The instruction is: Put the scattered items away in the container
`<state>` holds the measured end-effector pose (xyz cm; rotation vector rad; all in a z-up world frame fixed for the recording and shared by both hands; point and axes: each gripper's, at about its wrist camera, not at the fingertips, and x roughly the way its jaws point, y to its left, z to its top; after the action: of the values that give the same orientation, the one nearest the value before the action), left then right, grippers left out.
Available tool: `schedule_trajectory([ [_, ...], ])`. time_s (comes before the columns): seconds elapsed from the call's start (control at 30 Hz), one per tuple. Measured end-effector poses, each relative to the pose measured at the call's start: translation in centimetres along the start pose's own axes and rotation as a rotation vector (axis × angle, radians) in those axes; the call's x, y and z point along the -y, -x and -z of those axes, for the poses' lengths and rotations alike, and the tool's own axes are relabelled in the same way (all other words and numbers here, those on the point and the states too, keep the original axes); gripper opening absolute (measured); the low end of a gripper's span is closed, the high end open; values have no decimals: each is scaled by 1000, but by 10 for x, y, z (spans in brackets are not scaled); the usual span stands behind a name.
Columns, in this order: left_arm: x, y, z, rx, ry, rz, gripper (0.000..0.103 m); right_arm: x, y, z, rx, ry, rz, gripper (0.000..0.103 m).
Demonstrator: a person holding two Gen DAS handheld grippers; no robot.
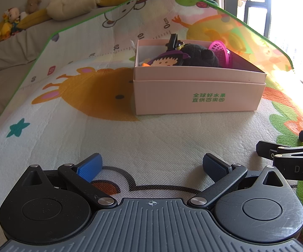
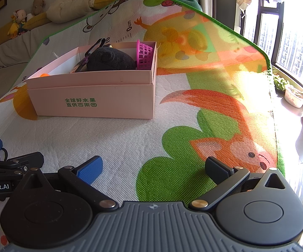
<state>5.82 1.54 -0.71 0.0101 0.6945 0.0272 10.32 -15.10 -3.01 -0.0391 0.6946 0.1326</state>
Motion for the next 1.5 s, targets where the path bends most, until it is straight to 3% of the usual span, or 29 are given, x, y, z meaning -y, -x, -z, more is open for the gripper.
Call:
schedule_trajectory([
  [1.2, -1, -2, -3, -6, 0, 8, 103, 1, 0, 0, 0, 0, 0, 103],
  [1.4, -5, -3, -7, -24, 68, 22, 103, 1, 0, 0, 0, 1, 0, 103],
  [1.5, 0, -4, -7, -36, 6, 7, 103, 1, 0, 0, 0, 0, 0, 103],
])
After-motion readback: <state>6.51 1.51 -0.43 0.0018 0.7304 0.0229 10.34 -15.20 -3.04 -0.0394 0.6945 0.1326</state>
